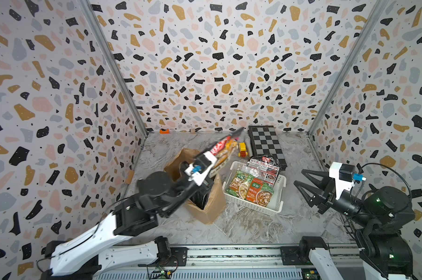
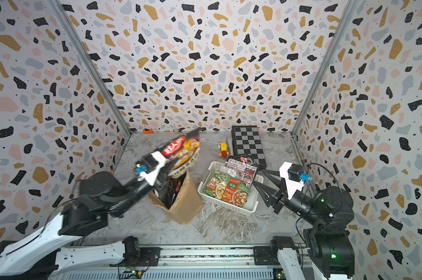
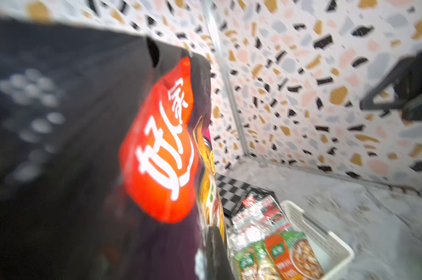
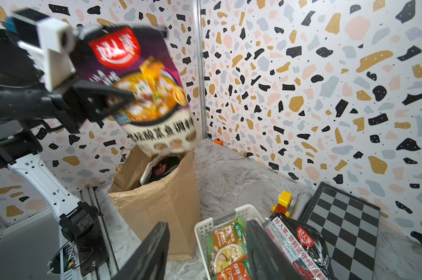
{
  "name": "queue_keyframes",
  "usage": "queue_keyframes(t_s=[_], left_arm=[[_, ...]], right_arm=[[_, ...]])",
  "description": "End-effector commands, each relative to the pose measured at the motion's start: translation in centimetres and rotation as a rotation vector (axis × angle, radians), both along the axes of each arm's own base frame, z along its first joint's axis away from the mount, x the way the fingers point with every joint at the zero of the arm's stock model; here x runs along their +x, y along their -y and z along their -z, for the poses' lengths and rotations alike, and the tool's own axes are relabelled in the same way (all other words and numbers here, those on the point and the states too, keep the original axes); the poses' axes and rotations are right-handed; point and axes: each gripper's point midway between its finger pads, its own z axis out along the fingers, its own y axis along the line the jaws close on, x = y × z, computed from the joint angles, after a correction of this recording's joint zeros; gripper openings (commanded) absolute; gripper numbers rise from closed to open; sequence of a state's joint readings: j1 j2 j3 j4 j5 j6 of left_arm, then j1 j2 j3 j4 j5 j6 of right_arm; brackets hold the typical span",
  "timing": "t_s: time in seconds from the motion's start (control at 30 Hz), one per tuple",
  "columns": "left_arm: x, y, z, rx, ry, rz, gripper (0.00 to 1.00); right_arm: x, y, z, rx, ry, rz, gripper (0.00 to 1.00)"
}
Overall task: Place the condiment packets inside the bag
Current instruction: Place the condiment packet in the paper bag.
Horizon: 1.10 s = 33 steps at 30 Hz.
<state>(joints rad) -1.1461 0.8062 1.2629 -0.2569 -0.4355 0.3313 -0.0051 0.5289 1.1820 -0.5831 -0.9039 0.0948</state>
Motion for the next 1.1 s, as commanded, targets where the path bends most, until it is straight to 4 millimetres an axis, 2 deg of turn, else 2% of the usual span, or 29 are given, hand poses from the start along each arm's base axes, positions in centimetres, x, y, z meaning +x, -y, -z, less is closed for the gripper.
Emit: queue_keyframes(t_s=[0.0,0.03,0.13,0.3,0.4,0.67,0.77,0.97,1.07], left_arm=[[1.1,-4.3,-1.7,0.017,0.124,-0.173,0.00],[1.4,-5.5,-1.3,0.037,0.137,-0.215,0.00],[2.1,-6.6,0.4,0.074,0.147,-0.248,0.00],[4.2,-6.2,3.3,0.117,0.139,-0.267,0.00],[5.9,-6.6,4.3,0.106,0.121,-0.291,0.00],[9.2,-10.2,7.1,0.045,0.053,-0.392,0.00],[9.2,-11.1,6.9,-0.004,0.059,-0.409,0.00],[7.9,-11.9,4.6,-0.059,0.104,-0.405,0.00],[8.4,-12.0,5.2,-0.032,0.098,-0.431,0.00]], right_arm=[[0.5,0.0,-0.7,0.022,0.020,0.004,0.55],[0.5,0.0,-0.6,0.019,0.018,0.005,0.55],[0.5,0.1,-0.4,0.011,0.021,0.007,0.55],[0.4,0.1,-0.1,0.007,0.017,0.009,0.55],[0.3,0.1,0.0,-0.001,0.020,0.011,0.55],[0.6,0.2,0.5,-0.003,0.017,0.024,0.55],[0.6,0.2,0.4,-0.001,0.017,0.021,0.55],[0.9,0.3,0.5,0.002,0.016,0.025,0.55],[0.9,0.2,0.5,0.004,0.012,0.023,0.55]])
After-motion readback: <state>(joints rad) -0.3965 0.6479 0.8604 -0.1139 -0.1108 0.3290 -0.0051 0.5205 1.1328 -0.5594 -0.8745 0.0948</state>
